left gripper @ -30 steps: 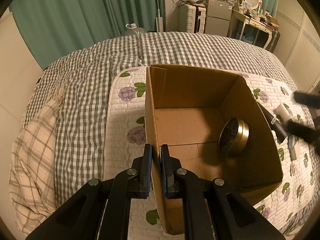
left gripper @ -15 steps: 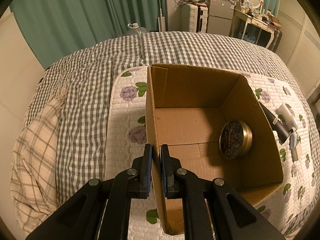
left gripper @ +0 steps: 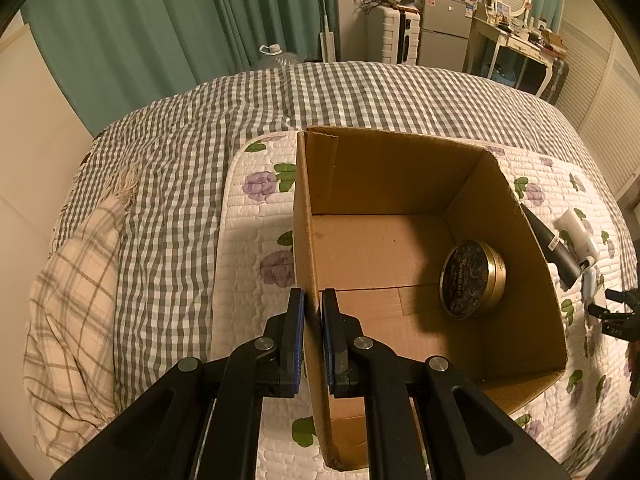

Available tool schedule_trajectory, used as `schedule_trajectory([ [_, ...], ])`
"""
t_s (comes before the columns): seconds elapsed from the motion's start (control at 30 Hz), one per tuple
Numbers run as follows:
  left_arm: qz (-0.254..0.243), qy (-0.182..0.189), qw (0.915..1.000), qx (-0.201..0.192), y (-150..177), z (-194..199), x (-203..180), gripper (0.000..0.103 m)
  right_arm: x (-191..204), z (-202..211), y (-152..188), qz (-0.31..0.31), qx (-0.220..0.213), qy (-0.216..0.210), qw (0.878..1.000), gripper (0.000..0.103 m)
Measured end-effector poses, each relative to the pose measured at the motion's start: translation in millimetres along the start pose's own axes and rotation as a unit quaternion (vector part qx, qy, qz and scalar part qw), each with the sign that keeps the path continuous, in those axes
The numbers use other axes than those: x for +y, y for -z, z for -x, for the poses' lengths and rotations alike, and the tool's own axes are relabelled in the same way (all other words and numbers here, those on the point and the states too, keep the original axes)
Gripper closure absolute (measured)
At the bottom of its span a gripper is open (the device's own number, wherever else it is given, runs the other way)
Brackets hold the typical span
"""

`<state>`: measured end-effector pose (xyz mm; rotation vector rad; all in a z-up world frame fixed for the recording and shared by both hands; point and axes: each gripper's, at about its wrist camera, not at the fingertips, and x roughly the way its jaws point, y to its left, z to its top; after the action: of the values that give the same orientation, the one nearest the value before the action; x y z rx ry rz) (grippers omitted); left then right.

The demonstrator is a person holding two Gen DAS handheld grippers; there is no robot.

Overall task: Organize rigid objects
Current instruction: 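Move the right gripper to the white square charger and grasp it, then carry the charger into the box and release it beside the tin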

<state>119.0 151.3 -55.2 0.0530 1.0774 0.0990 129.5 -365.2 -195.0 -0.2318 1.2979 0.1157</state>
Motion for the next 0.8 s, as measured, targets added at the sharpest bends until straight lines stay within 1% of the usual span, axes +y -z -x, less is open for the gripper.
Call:
schedule_trajectory([
  [0.03,0.000,0.000,1.0000,0.000,0,0,-1,0.095,0,-3,2,0.001,0.003,0.001,1.000,0.036],
  [0.17,0.001,0.002,1.0000,0.000,0,0,-1,0.095,-1,-8,6,0.001,0.015,-0.003,1.000,0.044],
  [0.2,0.002,0.001,1.0000,0.000,0,0,-1,0.095,0,-8,7,0.003,0.016,-0.004,1.000,0.050],
  [0.4,0.002,0.002,1.0000,0.001,0,0,-1,0.095,2,-9,8,0.003,0.021,-0.004,1.000,0.051],
  [0.53,0.000,0.001,1.0000,0.000,0,0,0,0.095,4,-2,1,0.000,0.021,-0.004,1.000,0.051],
  [0.67,0.000,0.002,1.0000,0.000,0,0,0,0.095,-4,16,-13,0.008,0.004,0.015,1.000,0.052],
  [0.8,-0.002,0.001,1.0000,0.000,1,0,0,0.095,-19,50,-31,-0.029,-0.034,0.020,0.999,0.052],
])
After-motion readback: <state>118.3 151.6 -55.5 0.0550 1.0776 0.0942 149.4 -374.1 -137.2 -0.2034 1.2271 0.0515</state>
